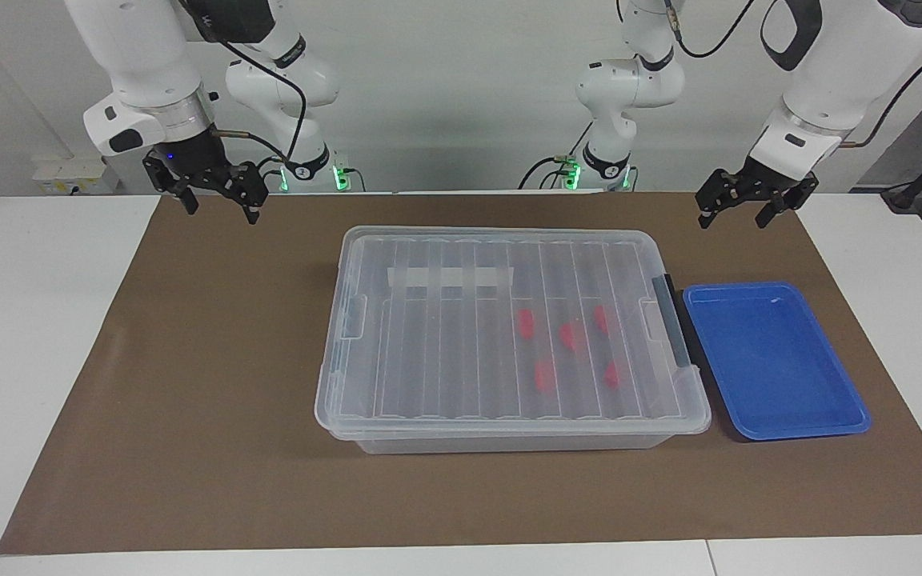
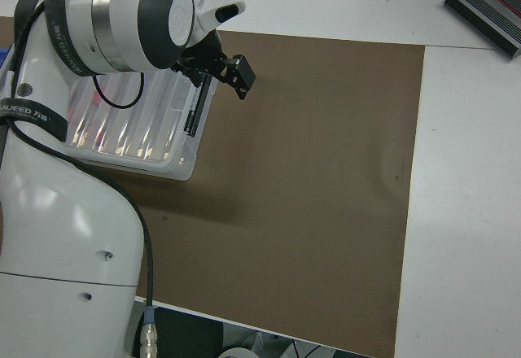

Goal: Place red block in blue tray from box
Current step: 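Move the right gripper toward the clear box lid's edge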

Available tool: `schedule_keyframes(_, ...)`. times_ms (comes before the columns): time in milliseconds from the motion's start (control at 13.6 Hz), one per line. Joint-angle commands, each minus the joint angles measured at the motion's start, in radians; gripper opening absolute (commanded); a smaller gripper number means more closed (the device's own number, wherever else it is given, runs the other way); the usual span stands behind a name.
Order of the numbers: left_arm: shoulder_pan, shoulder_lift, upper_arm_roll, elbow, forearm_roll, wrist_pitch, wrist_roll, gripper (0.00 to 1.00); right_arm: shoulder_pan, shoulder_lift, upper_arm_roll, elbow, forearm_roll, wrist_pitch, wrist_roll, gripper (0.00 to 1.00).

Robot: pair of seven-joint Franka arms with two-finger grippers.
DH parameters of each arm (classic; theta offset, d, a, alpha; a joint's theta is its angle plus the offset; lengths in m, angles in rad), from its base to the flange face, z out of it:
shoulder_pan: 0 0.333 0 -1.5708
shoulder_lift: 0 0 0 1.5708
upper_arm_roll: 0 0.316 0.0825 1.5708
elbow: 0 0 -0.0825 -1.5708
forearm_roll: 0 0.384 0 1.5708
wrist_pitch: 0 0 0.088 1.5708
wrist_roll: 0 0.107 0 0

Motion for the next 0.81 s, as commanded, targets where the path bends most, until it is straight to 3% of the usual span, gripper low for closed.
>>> schedule_keyframes(0, 0.008, -0.026, 0.000, -0.030, -0.015, 0.016, -0.002, 1.00, -0.004, -0.026, 0.006, -0.031, -0.001, 0.024, 0.010, 1.00)
schedule_keyframes(513, 0.008, -0.026, 0.000, -0.030, -0.015, 0.016, -0.002, 1.00, 0.003, -0.015, 0.006, -0.053, 0.000, 0.090, 0.016, 0.98)
schedule_keyframes(733, 0.008, -0.026, 0.000, -0.030, -0.015, 0.016, -0.002, 1.00, 0.046, -0.007, 0.006, -0.106, 0.000, 0.183, 0.025, 0.97)
